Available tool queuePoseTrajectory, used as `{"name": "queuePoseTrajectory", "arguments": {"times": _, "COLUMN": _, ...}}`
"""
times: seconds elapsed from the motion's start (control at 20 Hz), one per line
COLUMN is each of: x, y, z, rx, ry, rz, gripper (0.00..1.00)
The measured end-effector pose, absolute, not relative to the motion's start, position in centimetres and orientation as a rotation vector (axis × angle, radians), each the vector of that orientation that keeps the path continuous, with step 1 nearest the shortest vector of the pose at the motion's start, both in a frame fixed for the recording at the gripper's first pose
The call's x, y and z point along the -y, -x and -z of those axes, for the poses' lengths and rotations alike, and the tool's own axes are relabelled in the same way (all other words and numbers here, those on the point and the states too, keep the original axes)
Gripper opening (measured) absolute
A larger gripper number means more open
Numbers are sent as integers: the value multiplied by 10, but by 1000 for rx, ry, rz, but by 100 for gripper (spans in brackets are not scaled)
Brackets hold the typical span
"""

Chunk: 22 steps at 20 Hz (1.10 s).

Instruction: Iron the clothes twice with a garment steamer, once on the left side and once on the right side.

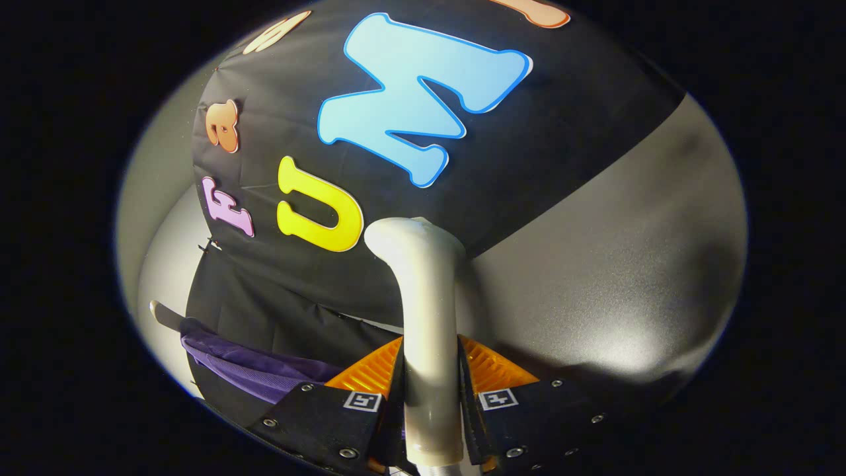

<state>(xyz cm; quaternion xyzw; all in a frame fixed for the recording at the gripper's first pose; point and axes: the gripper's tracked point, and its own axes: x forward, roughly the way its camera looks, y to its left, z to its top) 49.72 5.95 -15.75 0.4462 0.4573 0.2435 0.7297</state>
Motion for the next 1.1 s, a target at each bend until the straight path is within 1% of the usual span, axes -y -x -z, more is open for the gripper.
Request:
{"name": "queuePoseTrajectory", "arguments": {"times": 0.1, "x": -63, "y": -492, "z": 152, "rx": -982, "ry": -980, "rz": -558, "gripper": 35}}
{"name": "queuePoseTrajectory", "arguments": {"times": 0.15, "x": -66, "y": -483, "z": 146, "rx": -968, "ry": -956, "rz": -578, "gripper": 34}}
{"name": "queuePoseTrajectory", "arguments": {"times": 0.35, "x": -74, "y": -450, "z": 130, "rx": -833, "ry": -722, "rz": -578, "gripper": 32}}
{"name": "queuePoseTrajectory", "arguments": {"times": 0.45, "x": -79, "y": -427, "z": 116, "rx": -800, "ry": -705, "rz": -586, "gripper": 31}}
{"name": "queuePoseTrajectory", "arguments": {"times": 0.85, "x": -89, "y": -353, "z": 86, "rx": -677, "ry": -636, "rz": -541, "gripper": 31}}
{"name": "queuePoseTrajectory", "arguments": {"times": 1.1, "x": -86, "y": -302, "z": 60, "rx": -539, "ry": -530, "rz": -500, "gripper": 31}}
